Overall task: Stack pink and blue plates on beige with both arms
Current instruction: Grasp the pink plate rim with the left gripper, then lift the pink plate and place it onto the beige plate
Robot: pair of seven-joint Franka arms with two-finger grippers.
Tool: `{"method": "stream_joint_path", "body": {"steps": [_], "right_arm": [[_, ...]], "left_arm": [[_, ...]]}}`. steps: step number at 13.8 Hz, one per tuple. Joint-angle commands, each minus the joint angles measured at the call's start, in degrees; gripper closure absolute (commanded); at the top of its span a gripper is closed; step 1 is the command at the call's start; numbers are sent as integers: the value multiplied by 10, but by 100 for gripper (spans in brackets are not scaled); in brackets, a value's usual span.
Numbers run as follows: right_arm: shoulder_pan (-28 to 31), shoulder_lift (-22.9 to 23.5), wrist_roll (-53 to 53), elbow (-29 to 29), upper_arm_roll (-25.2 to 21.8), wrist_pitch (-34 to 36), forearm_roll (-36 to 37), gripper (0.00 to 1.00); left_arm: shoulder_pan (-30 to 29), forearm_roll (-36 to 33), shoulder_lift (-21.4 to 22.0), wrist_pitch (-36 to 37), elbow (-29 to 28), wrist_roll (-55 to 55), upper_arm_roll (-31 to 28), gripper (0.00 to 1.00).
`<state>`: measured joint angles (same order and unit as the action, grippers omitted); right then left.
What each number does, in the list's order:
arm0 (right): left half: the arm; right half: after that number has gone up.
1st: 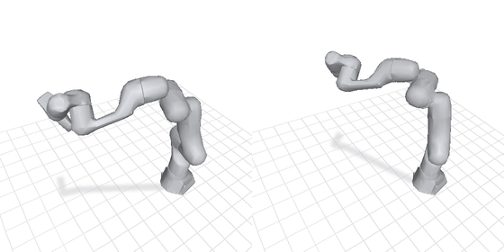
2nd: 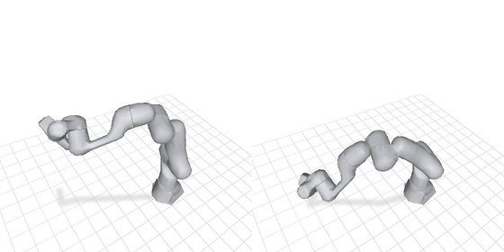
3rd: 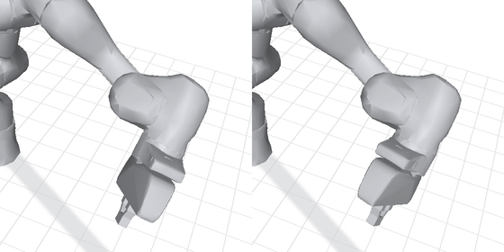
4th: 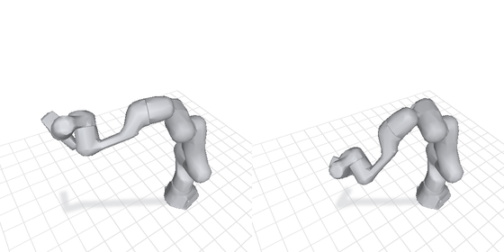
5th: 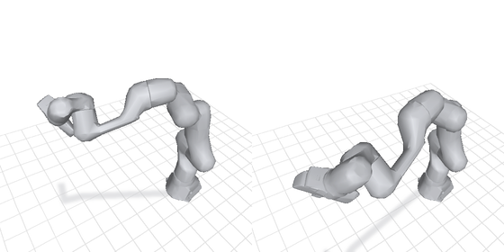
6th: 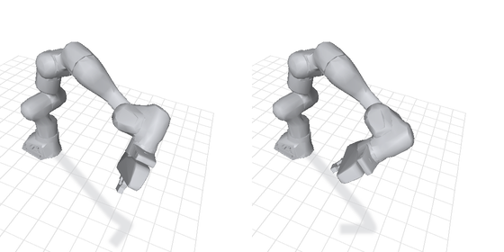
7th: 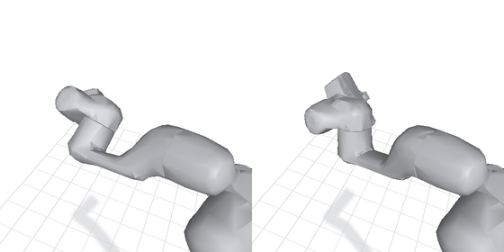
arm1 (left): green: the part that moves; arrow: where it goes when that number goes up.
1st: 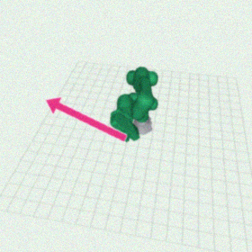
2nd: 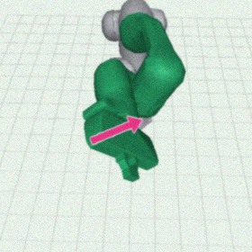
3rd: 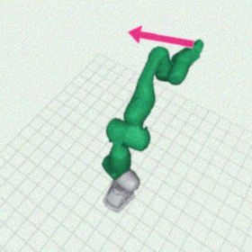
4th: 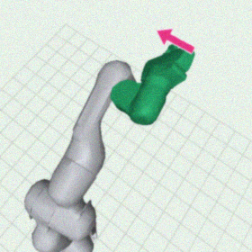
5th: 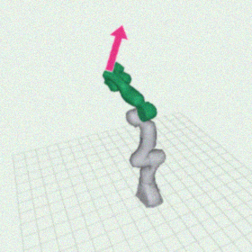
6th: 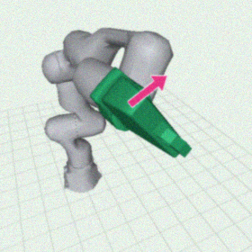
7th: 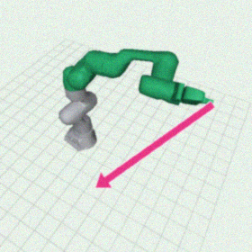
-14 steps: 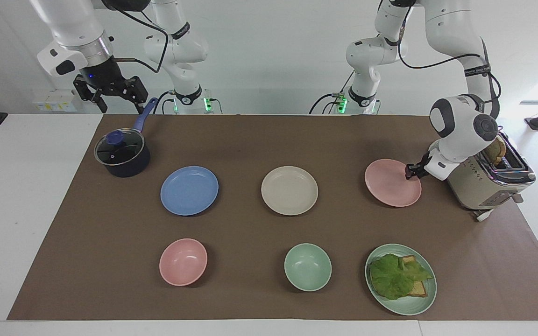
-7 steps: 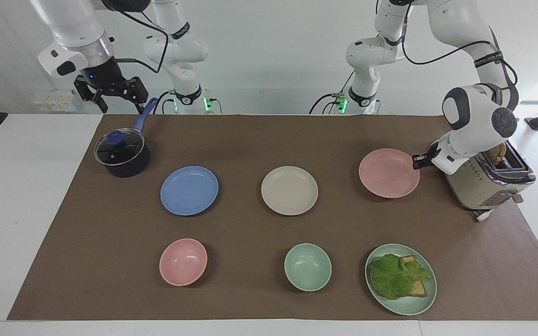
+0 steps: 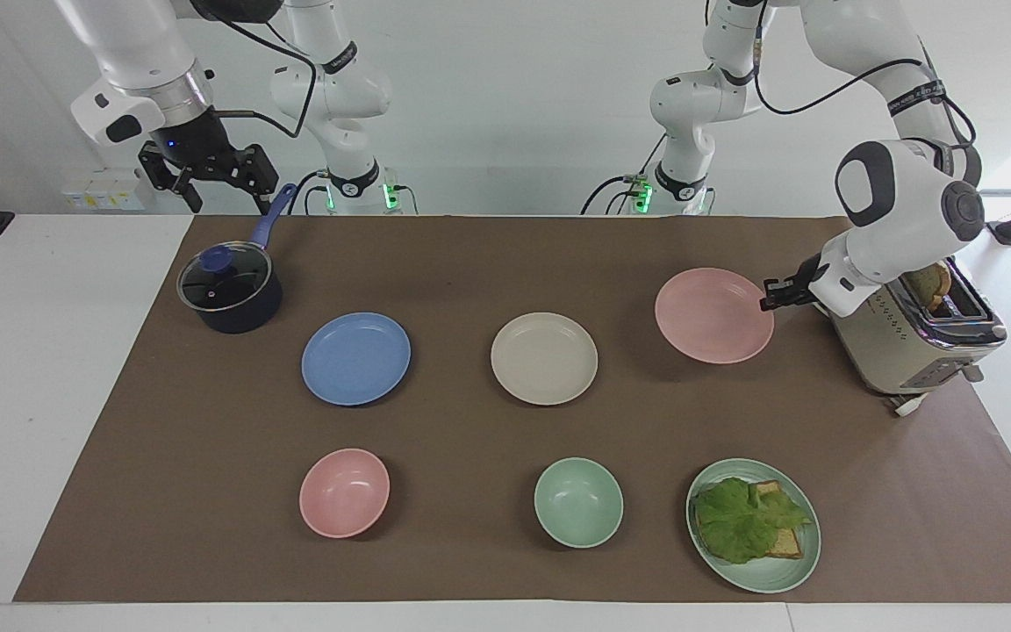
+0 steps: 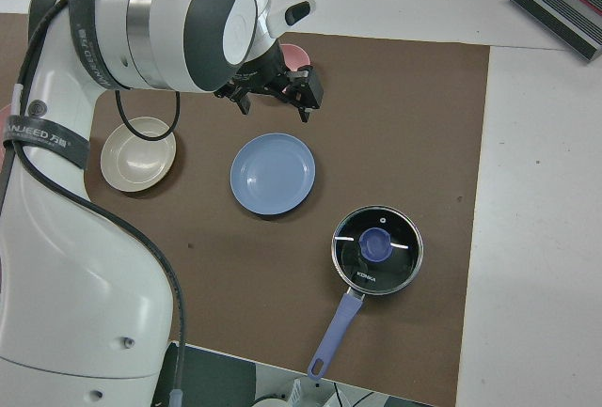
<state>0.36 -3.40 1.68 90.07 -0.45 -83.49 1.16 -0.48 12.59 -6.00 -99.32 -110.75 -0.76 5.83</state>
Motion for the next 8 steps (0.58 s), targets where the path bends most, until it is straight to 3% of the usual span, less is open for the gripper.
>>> {"method": "stream_joint_path", "body": {"steps": [1, 8], "right_arm": [[5, -23, -18, 28, 0, -3, -8, 0], [6, -23, -18, 28, 0, -4, -8, 0]], "left_arm": [[75, 10, 11, -25, -7, 80, -7, 100], [192, 58, -1, -151, -22, 230, -7, 100]]}}
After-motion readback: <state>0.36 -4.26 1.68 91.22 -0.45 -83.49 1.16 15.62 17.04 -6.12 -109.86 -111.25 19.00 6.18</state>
